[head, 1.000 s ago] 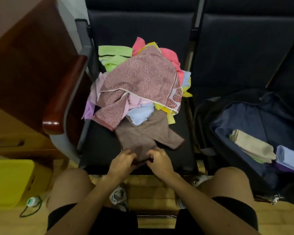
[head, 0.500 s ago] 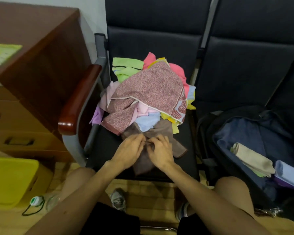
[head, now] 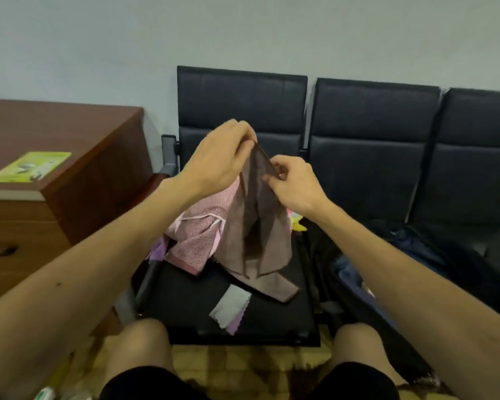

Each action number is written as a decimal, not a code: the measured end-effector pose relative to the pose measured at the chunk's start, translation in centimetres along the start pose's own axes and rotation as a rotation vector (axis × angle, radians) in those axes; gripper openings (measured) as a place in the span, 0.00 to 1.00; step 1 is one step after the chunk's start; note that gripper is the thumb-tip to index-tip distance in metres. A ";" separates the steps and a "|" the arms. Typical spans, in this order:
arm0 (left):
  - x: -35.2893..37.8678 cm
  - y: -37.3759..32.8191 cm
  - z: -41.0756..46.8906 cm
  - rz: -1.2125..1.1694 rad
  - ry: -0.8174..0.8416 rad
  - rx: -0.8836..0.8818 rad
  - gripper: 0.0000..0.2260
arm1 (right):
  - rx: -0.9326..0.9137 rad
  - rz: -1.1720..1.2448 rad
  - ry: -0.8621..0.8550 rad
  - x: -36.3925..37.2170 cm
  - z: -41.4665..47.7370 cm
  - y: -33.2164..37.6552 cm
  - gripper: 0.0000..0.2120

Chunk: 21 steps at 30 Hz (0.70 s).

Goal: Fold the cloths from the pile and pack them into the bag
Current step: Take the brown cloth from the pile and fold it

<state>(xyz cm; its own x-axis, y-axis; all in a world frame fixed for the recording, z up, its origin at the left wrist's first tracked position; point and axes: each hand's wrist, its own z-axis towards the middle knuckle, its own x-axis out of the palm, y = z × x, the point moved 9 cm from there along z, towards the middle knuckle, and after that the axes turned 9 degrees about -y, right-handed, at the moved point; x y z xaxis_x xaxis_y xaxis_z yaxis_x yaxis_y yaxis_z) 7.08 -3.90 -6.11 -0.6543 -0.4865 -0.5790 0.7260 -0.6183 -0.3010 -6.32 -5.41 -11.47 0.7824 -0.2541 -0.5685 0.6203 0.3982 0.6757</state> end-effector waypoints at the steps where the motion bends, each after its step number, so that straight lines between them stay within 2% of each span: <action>1: -1.0 -0.9 0.7 -0.009 -0.018 0.007 0.06 | -0.024 -0.002 -0.009 -1.3 0.3 1.1 0.03; 6: -4.9 -3.2 1.9 -0.114 -0.132 -0.080 0.07 | -0.116 -0.113 0.003 -6.0 -0.6 3.9 0.06; 9: -6.1 -3.2 1.2 -0.143 -0.132 -0.086 0.05 | -0.095 -0.275 0.019 -7.8 -1.8 2.1 0.06; 13: -5.6 -2.3 -1.0 -0.107 0.047 -0.041 0.07 | -0.009 -0.447 0.095 -9.6 -3.3 -1.5 0.02; 17: -4.0 -0.6 -4.0 0.052 0.222 -0.053 0.10 | 0.001 -0.613 0.110 -11.1 -4.4 -3.8 0.09; 19: -3.5 0.8 -5.6 0.041 0.251 -0.164 0.09 | 0.062 -0.547 0.135 -11.3 -5.2 -4.9 0.09; 21: -2.7 2.3 -7.8 -0.127 0.253 -0.348 0.06 | 0.115 -0.409 0.154 -10.9 -6.5 -5.9 0.08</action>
<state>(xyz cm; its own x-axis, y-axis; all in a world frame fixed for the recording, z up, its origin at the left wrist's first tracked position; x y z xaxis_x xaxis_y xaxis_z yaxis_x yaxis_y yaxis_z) 12.20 0.80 -11.14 -0.7018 -0.2276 -0.6751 0.6997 -0.3980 -0.5933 -18.91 0.71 -12.30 0.4598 -0.2323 -0.8571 0.8857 0.1896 0.4238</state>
